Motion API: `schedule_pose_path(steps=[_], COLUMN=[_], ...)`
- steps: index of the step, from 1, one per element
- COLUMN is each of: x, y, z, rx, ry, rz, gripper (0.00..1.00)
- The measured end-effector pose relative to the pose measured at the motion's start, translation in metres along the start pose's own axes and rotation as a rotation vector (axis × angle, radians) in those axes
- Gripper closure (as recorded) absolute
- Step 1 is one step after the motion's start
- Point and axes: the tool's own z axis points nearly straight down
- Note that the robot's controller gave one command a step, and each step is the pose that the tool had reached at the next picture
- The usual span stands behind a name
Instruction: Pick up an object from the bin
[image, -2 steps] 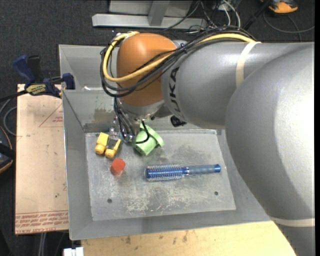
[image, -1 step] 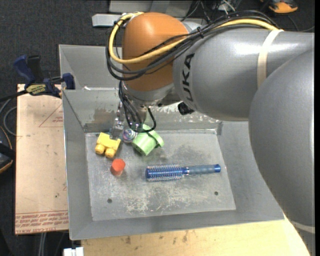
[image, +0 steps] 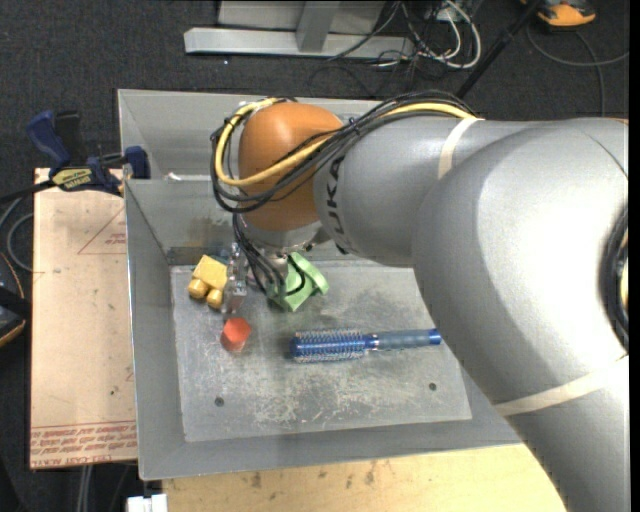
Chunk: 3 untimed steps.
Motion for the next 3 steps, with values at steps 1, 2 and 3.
schedule_pose_path(steps=[1,2,3], x=[0.014,0.002,-0.007], y=[0.008,0.013,0.013], z=[-0.108,-0.018,-0.158], rx=[-0.003,0.002,-0.005], ry=[-0.015,-0.001,-0.015], rz=[0.066,0.411,0.421], gripper=[1.00,1.00,1.00])
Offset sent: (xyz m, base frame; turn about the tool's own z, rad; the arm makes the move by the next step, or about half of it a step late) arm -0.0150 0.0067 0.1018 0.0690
